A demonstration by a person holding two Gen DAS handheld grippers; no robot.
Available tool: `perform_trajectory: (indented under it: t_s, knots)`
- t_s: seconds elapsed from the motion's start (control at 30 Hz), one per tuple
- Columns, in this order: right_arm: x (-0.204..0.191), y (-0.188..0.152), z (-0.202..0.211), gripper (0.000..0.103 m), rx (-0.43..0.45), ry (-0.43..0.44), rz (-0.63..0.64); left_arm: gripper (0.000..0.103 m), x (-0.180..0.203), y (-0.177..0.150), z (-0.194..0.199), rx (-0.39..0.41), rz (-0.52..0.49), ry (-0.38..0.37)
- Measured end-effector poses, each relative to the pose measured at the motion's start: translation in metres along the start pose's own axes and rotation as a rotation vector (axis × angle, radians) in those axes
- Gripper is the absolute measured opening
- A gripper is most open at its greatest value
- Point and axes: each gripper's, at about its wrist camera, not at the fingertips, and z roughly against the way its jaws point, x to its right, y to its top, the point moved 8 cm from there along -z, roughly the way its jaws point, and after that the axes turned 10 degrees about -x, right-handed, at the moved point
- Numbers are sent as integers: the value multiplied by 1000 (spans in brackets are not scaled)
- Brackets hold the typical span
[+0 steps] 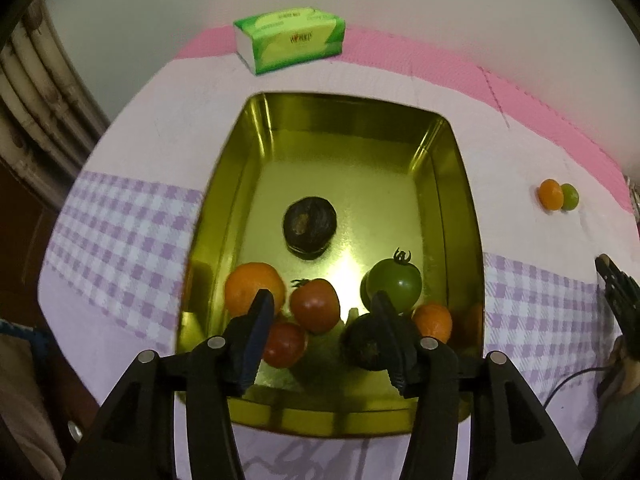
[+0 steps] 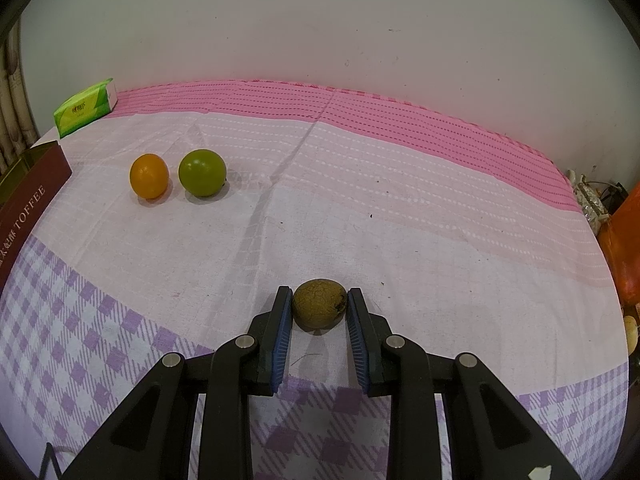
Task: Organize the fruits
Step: 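Carry the brown kiwi into the gold tray and open the right gripper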
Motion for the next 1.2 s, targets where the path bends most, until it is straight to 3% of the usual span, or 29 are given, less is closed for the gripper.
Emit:
perform_trajectory:
  t_s: [0.13, 0.47, 0.6, 0.93, 1.07, 1.2]
  knots:
    - [0, 0, 0, 25, -4, 5, -4, 65, -15, -7, 23, 39, 5, 19]
    - [-4, 8, 6, 25, -35, 1, -25, 67, -53, -20, 57, 159, 57, 115]
    - [-26, 21, 26, 25, -8, 61, -23, 69, -57, -25, 58, 173, 81, 108]
    - [-189, 53, 91, 25, 83, 351, 206, 77, -89, -40, 75, 237, 192, 164]
    - [-262, 45, 102, 25, 66, 450, 315, 78, -101, -43, 73, 222, 245, 151]
    - [-318, 36, 99, 25, 38, 488, 403, 78, -104, -44, 70, 214, 259, 154]
